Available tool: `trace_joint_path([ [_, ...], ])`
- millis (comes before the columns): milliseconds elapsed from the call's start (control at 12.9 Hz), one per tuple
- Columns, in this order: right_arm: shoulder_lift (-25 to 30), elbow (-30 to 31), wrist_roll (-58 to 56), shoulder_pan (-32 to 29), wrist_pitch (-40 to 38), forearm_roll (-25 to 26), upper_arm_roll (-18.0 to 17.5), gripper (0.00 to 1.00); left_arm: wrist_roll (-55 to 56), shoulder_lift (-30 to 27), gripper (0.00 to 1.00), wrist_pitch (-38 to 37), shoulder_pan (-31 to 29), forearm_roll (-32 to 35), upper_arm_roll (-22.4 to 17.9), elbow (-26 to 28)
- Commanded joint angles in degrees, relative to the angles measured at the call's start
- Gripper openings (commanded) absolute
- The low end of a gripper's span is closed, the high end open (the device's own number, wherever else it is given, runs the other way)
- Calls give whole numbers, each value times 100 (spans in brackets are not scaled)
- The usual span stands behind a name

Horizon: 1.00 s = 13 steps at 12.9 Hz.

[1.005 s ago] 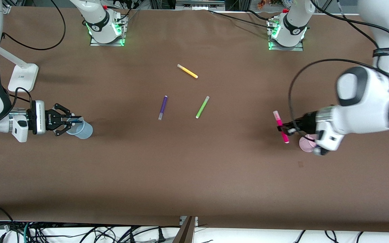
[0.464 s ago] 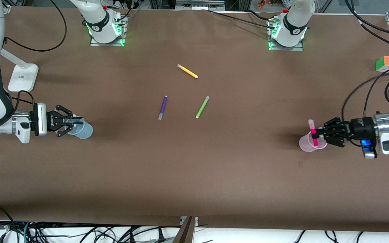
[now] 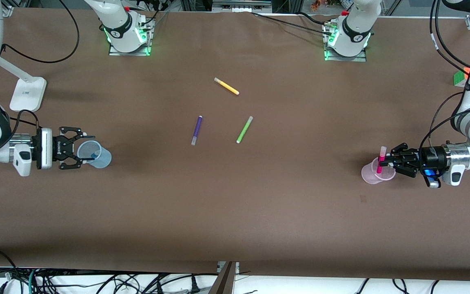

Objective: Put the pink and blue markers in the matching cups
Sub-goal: 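Drop the blue marker in the blue cup while the left gripper carries pink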

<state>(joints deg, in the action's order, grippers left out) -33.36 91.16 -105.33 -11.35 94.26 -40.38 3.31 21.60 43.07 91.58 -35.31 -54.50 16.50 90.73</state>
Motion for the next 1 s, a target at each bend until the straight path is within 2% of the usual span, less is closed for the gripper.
trace_joint_path([
  [0, 171, -326, 1439, 88, -57, 178, -59, 100, -401, 174, 0, -167, -212, -88, 47, -108],
  [155, 347, -440, 2791, 212, -21, 538, -85, 100, -639, 228, 0, -272, -265, -79, 29, -73],
  [309, 418, -896, 4294, 318, -100, 968, -94, 100, -937, 333, 0, -281, -379, -79, 29, -64],
  [618, 532, -1591, 6563, 607, -644, 2233, -103, 100, -1185, 483, 0, -343, -424, -70, 20, -64],
  [773, 567, -1811, 7269, 783, -1074, 2534, -77, 100, -1211, 518, 0, -343, -441, -35, 20, -90],
  [850, 768, -1812, 7733, 845, -1154, 2840, -120, 100, -1272, 553, 0, -343, -459, -35, 20, -90],
  [927, 978, -1743, 8364, 941, -1173, 3095, -138, 100, -1316, 588, 8, -343, -468, -35, 20, -108],
])
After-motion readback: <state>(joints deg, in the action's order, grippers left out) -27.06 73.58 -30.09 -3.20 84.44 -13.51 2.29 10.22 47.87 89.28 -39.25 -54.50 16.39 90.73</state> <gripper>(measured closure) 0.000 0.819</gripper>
